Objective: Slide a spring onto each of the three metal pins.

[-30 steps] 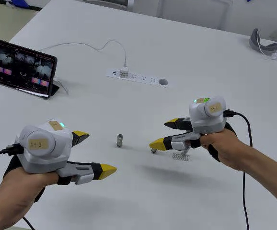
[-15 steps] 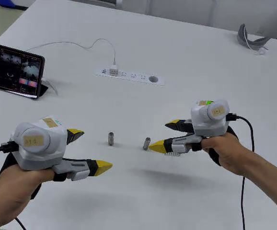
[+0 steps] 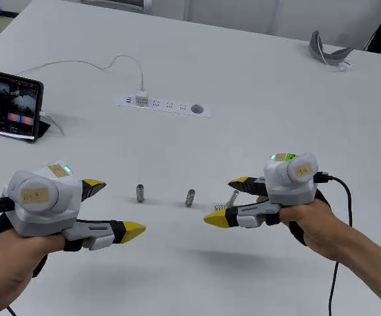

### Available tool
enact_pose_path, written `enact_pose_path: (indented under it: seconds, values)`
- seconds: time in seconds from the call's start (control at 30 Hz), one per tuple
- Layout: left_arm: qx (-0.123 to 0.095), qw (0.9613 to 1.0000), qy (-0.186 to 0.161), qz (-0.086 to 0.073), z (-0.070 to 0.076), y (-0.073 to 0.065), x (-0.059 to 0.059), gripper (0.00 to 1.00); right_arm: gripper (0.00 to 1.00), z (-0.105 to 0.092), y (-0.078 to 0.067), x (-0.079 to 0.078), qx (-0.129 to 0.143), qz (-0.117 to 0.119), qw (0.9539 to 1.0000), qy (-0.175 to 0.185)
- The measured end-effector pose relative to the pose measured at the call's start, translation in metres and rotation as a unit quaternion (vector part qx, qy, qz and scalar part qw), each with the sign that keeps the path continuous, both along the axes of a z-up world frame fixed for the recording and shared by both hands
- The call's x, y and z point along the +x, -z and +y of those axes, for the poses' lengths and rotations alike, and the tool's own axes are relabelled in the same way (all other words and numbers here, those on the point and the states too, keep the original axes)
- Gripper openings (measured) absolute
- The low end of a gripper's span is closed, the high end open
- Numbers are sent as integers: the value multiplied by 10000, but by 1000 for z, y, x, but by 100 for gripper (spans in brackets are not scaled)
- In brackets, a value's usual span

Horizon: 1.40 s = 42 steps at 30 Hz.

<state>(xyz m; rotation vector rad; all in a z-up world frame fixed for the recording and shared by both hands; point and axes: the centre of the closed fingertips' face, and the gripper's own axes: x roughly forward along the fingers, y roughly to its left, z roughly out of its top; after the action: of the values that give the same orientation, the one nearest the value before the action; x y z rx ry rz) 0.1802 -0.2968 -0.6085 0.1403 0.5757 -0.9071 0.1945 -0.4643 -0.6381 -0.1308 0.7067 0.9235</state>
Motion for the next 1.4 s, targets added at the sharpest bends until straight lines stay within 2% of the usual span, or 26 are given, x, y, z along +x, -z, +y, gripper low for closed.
enact_pose_path:
  seconds: [0.73,1.1,1.4]
  values:
    - [17,9999,145,33,-14,2,0,75,76,-43,-2,-37,66,-28,9982,595]
    - [29,9989,471,-27,-39,-1,-2,76,77,-60,0,-52,60,21,9964,843]
    - [80,9967,802,-46,-60,0,-4,76,77,-65,1,-61,71,49,9953,959]
